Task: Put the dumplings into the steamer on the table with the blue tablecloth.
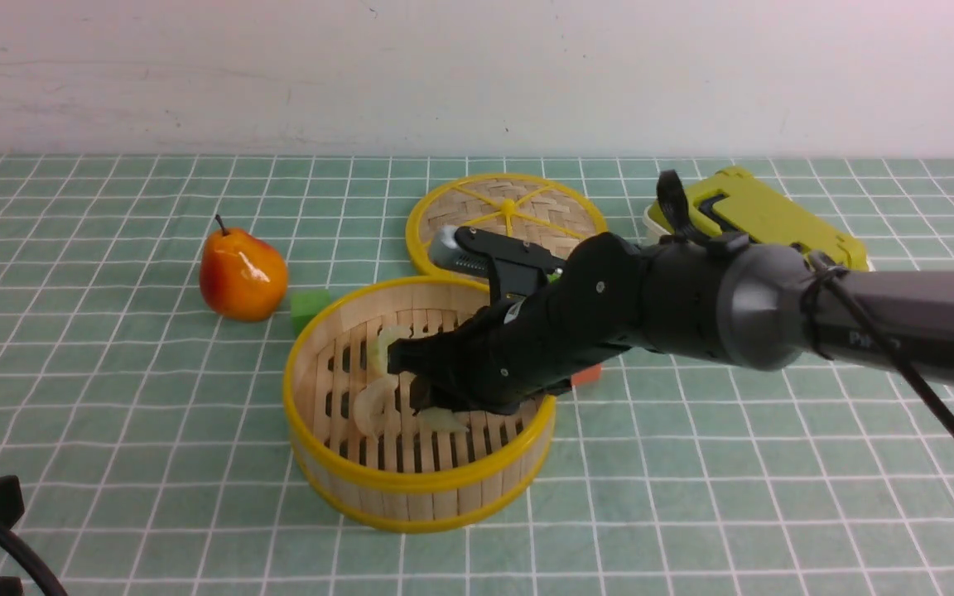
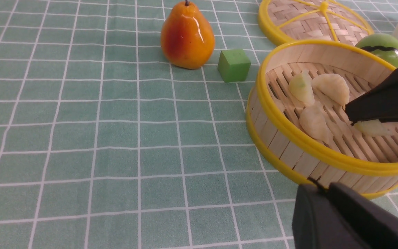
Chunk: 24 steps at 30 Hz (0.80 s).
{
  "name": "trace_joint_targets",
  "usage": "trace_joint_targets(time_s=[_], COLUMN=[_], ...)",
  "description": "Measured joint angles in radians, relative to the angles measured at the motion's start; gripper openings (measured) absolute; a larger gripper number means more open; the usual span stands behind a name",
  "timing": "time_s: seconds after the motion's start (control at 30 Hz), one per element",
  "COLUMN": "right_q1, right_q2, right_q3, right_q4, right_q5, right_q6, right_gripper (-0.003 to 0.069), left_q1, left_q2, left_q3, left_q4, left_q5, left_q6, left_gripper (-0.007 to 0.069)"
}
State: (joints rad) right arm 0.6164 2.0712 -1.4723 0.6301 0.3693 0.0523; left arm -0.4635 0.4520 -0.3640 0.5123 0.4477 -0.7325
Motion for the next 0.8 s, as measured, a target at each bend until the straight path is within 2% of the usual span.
trace_joint_targets(time_s=[0.1,0.17,0.23,0.27,0.3,0.37,0.47,0.6,0.73,0.77,0.8], right_q1=[0.000,0.000,0.000,0.000,0.000,0.000,-0.001,-0.012,-0.021,-0.021,-0.021], right_q2=[0.003,0.003,0.003,0.003,-0.001,-0.015,-0.057,-0.158,-0.340,-0.442,-0.454], right_q3=[0.000,0.000,0.000,0.000,0.000,0.000,0.001,0.001,0.001,0.001,0.001], right_q4=[0.017,0.022,0.024,0.024,0.024,0.020,0.003,-0.051,-0.207,-0.318,-0.318], right_q5=[-0.007,-0.018,-0.021,-0.021,-0.021,-0.021,-0.021,-0.020,0.041,0.119,0.129], right_q6=[0.000,0.000,-0.002,-0.002,-0.003,-0.003,-0.003,-0.003,-0.003,-0.005,-0.006], right_gripper=[0.0248,0.0292,0.0373,0.0373,0.0421,0.0464,0.0479,0.0453,0.0343,0.0269,0.0260], left_q1=[0.000,0.000,0.000,0.000,0.000,0.000,0.000,0.000,0.000,0.000,0.000], left_q2=[0.000,0.000,0.000,0.000,0.000,0.000,0.000,0.000,0.000,-0.001,-0.001], left_q3=[0.001,0.002,0.002,0.002,0.002,0.002,0.002,0.002,0.002,0.002,0.002], left_q4=[-0.001,-0.001,-0.001,-0.001,-0.001,-0.001,-0.001,-0.001,-0.001,-0.001,-0.001], left_q5=[0.000,0.000,0.000,0.000,0.000,0.000,0.000,0.000,0.000,0.000,0.000], left_q6=[0.000,0.000,0.000,0.000,0.000,0.000,0.000,0.000,0.000,0.000,0.000], left_gripper=[0.0039,0.0039,0.0039,0.0039,0.0039,0.0039,0.0039,0.0039,0.0039,0.0039,0.0039])
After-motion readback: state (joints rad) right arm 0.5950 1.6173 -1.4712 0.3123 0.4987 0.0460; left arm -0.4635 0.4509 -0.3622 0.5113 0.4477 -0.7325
